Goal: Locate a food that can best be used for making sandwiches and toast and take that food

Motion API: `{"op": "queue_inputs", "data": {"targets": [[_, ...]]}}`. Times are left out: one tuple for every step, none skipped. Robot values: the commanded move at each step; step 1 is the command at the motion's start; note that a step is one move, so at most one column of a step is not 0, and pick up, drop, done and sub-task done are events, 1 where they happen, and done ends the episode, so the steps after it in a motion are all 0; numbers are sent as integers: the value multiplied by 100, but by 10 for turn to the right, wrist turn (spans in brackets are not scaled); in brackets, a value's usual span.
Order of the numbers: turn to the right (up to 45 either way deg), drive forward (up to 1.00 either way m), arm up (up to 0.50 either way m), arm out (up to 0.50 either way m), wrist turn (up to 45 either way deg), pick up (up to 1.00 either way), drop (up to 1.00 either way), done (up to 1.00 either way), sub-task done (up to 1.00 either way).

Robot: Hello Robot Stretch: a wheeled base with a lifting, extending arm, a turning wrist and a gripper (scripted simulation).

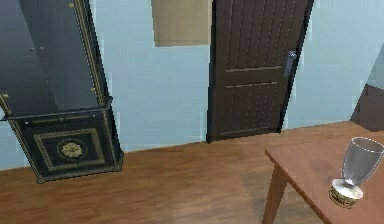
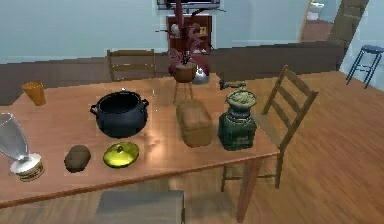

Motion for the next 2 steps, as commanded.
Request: {"op": "queue_inputs", "data": {"targets": [[0,0,38,0,0,0,0,0,0],[0,0,0,42,0,0,0,0,0]]}}
